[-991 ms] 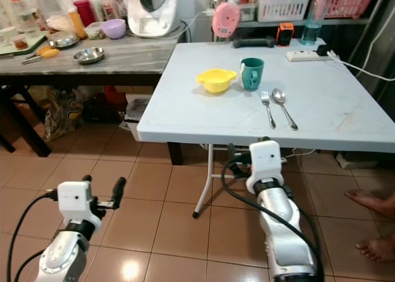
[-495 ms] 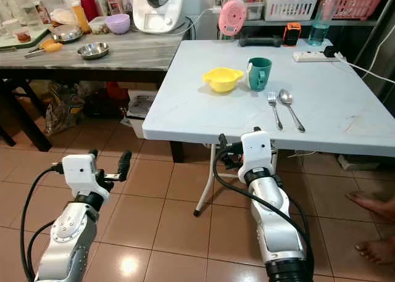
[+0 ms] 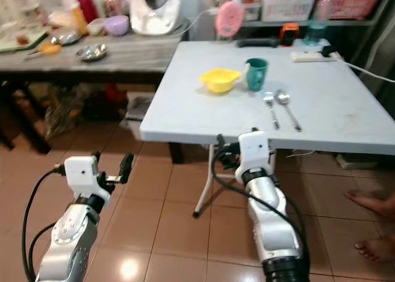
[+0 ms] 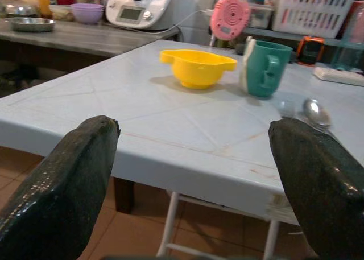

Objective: Setting the table

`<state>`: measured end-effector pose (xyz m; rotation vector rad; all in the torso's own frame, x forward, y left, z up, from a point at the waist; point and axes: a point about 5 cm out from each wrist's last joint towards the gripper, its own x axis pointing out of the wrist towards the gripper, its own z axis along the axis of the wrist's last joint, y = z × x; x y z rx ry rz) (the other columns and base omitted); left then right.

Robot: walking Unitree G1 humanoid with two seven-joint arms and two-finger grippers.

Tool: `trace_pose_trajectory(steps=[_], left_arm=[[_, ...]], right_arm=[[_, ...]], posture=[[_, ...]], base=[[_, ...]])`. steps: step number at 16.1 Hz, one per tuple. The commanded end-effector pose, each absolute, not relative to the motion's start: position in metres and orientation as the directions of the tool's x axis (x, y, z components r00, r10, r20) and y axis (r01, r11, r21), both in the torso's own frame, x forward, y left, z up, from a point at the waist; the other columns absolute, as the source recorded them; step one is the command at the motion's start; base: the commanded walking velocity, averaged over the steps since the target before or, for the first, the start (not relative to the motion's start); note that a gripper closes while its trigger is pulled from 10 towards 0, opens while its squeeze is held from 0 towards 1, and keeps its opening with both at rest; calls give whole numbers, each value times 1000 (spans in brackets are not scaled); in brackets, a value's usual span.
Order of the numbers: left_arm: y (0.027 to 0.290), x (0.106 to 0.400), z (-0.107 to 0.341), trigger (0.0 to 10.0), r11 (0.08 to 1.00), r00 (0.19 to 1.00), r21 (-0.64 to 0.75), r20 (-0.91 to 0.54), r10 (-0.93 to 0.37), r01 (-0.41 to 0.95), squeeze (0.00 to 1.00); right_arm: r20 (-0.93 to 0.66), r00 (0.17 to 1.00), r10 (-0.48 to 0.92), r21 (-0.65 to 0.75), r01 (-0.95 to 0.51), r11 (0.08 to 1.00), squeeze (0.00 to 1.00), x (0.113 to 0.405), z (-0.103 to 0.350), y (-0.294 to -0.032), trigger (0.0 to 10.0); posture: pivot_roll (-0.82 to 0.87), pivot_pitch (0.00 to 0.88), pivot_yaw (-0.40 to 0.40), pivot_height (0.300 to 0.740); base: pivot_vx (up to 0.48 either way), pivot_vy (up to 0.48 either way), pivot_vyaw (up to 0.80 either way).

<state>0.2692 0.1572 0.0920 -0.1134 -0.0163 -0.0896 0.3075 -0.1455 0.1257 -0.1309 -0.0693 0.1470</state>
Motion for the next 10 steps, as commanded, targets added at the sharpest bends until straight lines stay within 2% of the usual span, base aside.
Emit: trace_pose_trajectory(steps=[1,2,10], left_arm=[[160,270,93,10000,990,996,-108,26,-91,93,0],[160,270,93,10000,990,995,-107,27,-92,94,0],[154,270,92,10000,987,992,-104,26,-121,124,0]], right_arm=[[75,985,158,-139,-146,979,0,309,129,-144,10000],[75,985,157,-139,-146,980,0,309,129,-145,10000],[80,986,147,-140,-135,981,0,306,128,-146,10000]], posture=[[-125,0,72,740],[-125,0,73,740],[-140,0,82,740]], base=[[394,0,-469],[394,0,-456],[416,0,0]])
